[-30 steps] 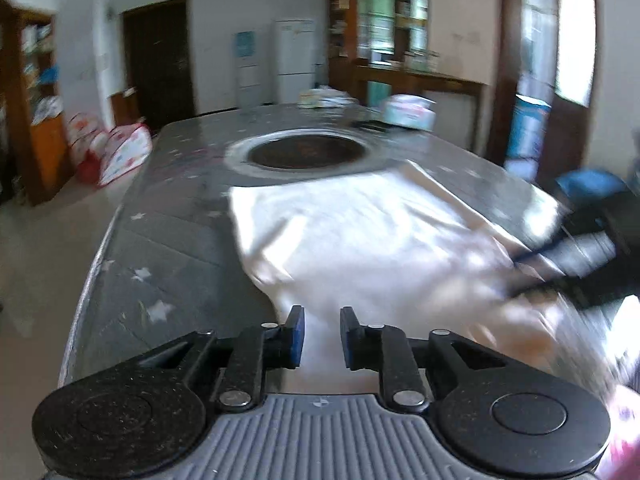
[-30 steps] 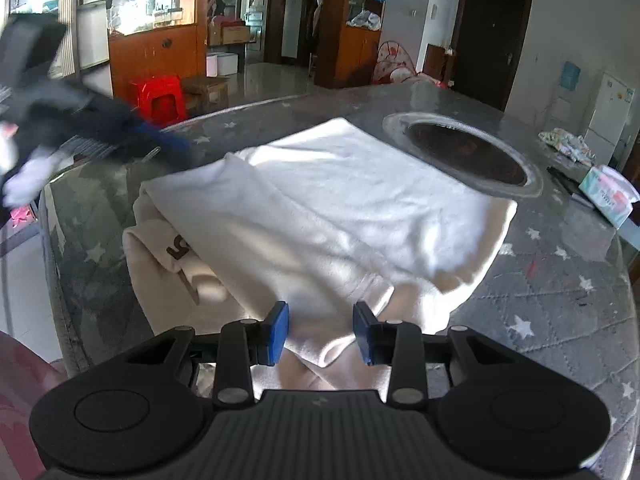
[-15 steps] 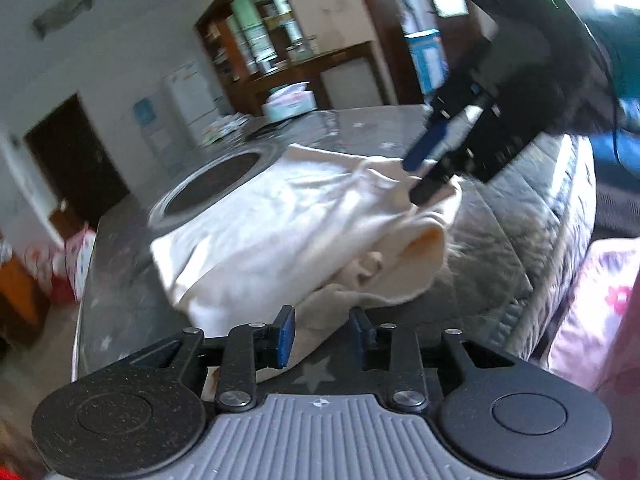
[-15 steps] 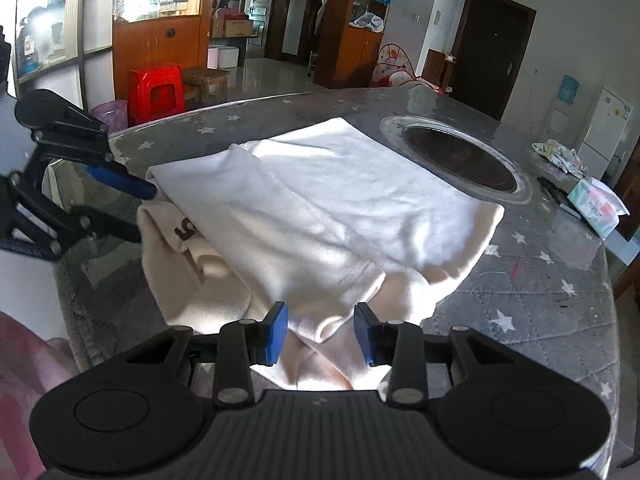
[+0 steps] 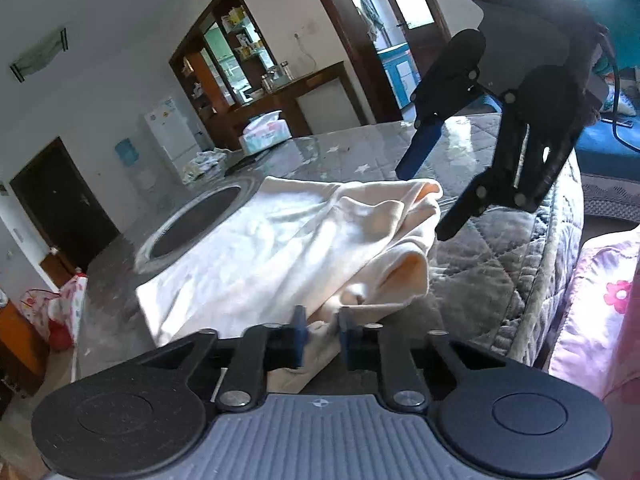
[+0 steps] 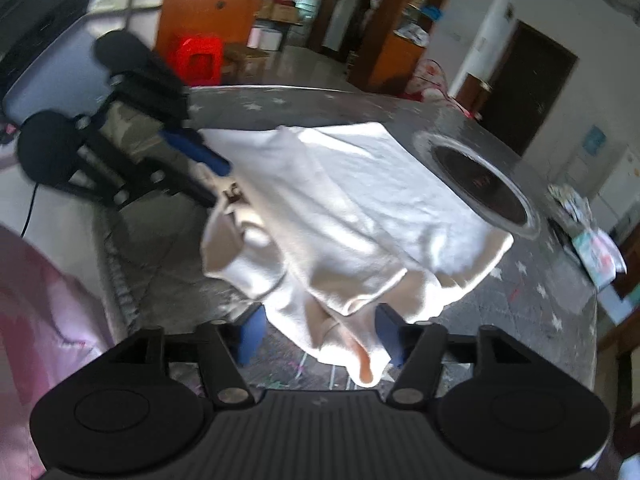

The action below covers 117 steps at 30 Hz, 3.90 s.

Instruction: Fold clothes

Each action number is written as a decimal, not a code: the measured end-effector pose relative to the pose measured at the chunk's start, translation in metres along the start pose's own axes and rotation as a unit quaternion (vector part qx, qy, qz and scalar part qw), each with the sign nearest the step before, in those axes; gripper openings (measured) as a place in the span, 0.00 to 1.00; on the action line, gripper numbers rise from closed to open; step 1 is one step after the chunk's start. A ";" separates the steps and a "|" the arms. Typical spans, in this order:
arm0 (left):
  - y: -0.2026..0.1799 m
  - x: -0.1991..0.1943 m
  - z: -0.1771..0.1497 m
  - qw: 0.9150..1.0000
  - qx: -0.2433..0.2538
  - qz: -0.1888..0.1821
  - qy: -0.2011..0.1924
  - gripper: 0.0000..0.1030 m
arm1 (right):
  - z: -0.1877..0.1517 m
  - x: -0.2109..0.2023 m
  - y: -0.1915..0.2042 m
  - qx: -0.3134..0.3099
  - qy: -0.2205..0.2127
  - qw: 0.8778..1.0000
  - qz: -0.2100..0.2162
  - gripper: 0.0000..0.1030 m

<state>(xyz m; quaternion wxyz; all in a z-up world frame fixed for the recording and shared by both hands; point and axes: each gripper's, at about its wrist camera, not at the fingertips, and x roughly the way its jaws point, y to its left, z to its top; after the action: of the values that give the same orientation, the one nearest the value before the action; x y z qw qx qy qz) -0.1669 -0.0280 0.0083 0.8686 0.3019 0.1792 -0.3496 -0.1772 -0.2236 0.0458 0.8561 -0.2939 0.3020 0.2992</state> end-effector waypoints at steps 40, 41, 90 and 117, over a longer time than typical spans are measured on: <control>0.046 -0.003 -0.031 0.996 -0.080 0.028 0.032 0.15 | 0.028 0.032 -0.039 0.116 -0.024 0.992 0.040 0.10; 0.046 -0.004 -0.032 0.996 -0.082 0.029 0.029 0.10 | 0.027 0.031 -0.038 0.117 -0.025 0.992 0.041 0.10; 0.113 0.071 0.001 0.982 -0.169 0.041 0.077 0.13 | 0.022 0.077 -0.106 0.205 -0.010 0.979 -0.021 0.23; 0.094 0.079 0.037 0.965 -0.254 -0.002 0.062 0.19 | 0.011 0.049 -0.110 0.244 -0.024 0.969 -0.020 0.17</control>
<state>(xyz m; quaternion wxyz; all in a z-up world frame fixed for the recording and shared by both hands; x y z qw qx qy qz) -0.0411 -0.0378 0.0324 0.9033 0.0919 0.3163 -0.2748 -0.0665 -0.2709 0.0537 0.9147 -0.0745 0.3395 0.2059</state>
